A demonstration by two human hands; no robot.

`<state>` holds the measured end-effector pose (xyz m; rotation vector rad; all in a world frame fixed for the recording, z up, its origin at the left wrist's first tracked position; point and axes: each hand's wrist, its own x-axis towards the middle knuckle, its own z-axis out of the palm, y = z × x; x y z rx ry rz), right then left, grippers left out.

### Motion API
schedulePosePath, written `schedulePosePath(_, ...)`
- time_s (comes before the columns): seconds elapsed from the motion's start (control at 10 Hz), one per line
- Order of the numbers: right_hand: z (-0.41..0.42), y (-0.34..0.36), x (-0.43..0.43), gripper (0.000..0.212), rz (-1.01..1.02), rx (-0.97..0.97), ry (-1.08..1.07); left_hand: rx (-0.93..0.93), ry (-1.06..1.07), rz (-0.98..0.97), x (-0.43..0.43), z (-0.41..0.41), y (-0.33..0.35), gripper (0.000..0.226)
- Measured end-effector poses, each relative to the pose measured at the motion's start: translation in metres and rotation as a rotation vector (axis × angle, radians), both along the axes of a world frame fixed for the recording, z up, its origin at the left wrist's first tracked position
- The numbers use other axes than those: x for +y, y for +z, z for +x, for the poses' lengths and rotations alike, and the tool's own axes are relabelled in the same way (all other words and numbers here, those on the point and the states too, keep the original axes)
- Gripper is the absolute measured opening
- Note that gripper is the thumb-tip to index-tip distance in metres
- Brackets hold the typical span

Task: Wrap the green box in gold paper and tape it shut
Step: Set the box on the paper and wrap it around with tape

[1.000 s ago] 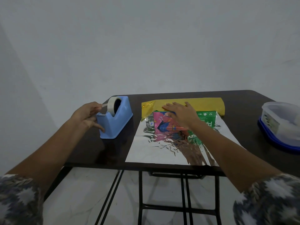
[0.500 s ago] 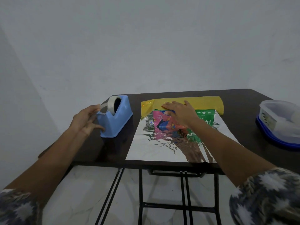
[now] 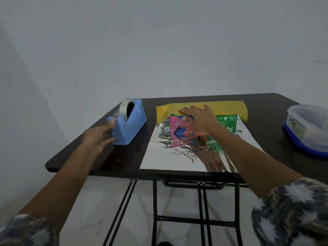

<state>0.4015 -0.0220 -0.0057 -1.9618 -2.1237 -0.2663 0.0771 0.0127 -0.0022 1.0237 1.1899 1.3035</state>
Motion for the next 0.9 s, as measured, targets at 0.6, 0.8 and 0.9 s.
schedulePosePath(0.6,0.0,-0.002,0.0,0.046,0.009,-0.011,0.006,-0.031,0.177,-0.079,0.001,0.008,-0.008,0.055)
schedulePosePath(0.8,0.0,0.0,-0.002,0.046,-0.001,-0.015,0.005,-0.049,0.173,-0.106,0.003,0.006,-0.009,0.057)
schedulePosePath(0.9,0.0,0.001,-0.003,0.046,-0.004,-0.002,0.01,-0.083,0.207,-0.147,-0.007,0.008,-0.019,0.046)
